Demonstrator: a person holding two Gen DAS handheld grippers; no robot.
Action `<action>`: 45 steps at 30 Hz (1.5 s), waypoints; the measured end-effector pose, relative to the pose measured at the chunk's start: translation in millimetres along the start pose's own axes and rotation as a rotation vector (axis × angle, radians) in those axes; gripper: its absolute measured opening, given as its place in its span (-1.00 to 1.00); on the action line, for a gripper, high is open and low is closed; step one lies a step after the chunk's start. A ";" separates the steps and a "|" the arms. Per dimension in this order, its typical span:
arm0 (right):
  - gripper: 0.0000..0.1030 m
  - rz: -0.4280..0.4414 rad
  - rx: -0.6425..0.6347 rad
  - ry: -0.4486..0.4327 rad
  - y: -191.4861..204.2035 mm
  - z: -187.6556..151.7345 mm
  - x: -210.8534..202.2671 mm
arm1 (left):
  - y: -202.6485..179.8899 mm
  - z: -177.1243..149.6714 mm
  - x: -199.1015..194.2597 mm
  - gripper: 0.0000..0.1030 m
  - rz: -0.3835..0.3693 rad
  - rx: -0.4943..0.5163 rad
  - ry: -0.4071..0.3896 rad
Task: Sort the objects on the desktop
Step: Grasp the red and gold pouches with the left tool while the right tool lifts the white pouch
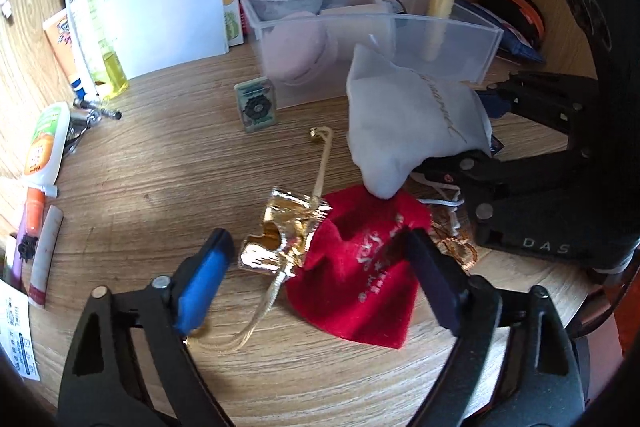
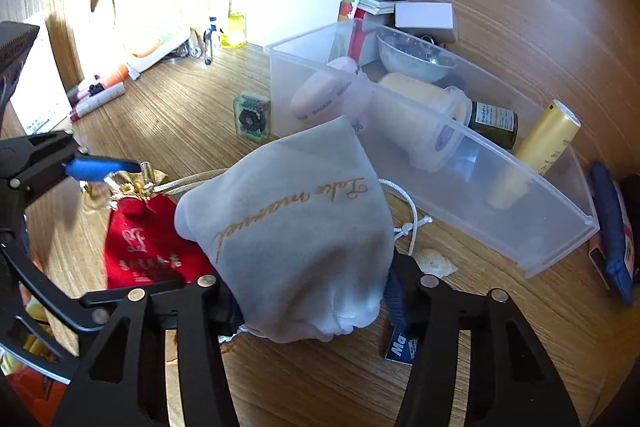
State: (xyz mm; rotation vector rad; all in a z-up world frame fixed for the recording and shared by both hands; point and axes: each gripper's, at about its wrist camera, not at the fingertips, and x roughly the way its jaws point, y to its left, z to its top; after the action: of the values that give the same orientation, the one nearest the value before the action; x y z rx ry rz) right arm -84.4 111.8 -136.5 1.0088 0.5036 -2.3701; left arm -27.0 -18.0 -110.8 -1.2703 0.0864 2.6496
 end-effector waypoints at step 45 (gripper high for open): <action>-0.09 -0.101 0.122 -0.264 -58.7 6.9 -127.7 | 16.5 53.5 -75.3 -0.64 0.015 -0.044 -0.229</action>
State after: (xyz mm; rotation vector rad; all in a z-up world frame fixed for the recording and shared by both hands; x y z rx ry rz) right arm -46.7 194.7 -29.2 0.7189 0.3206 -2.6004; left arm -25.5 -38.4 -19.2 -0.9725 0.0030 2.8026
